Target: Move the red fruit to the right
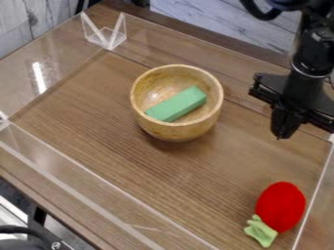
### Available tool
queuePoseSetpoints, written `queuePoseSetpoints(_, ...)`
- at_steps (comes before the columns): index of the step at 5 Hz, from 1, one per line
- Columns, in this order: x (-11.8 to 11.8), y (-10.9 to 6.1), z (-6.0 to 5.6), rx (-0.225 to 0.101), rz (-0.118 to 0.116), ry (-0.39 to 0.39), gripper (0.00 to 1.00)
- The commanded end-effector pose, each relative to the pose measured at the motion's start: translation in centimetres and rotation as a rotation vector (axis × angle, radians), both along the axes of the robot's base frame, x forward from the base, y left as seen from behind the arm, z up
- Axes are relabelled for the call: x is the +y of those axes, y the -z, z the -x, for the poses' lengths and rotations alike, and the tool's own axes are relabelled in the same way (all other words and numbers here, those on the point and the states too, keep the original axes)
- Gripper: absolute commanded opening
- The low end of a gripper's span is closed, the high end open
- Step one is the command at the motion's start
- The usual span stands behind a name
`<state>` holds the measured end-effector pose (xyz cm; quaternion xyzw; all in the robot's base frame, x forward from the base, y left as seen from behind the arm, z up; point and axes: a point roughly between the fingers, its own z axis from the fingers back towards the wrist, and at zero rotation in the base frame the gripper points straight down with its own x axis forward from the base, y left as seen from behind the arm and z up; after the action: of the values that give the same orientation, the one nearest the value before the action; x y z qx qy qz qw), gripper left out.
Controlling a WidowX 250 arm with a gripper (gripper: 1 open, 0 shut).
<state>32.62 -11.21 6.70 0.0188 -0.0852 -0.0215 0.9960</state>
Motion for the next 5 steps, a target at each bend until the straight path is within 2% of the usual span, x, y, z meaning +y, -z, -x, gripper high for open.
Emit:
queuePoseSetpoints(1, 0.0, -1.8, -1.3, -0.062, 0.019, -0.008, 0.0)
queuePoseSetpoints(2, 0.6, -2.4, -0.9, -0.059, 0.032, -0.023, 1.0)
queuePoseSetpoints(3, 1.7, -3.7, -0.6, -0.067, 0.053, -0.047, 1.0)
queuePoseSetpoints(4, 3.9, -6.1, 0.0, -0.086, 0.088, -0.088, 1.0)
queuePoseSetpoints(5, 7.5, -8.0, 1.0, -0.094, 0.106, -0.128, 1.0)
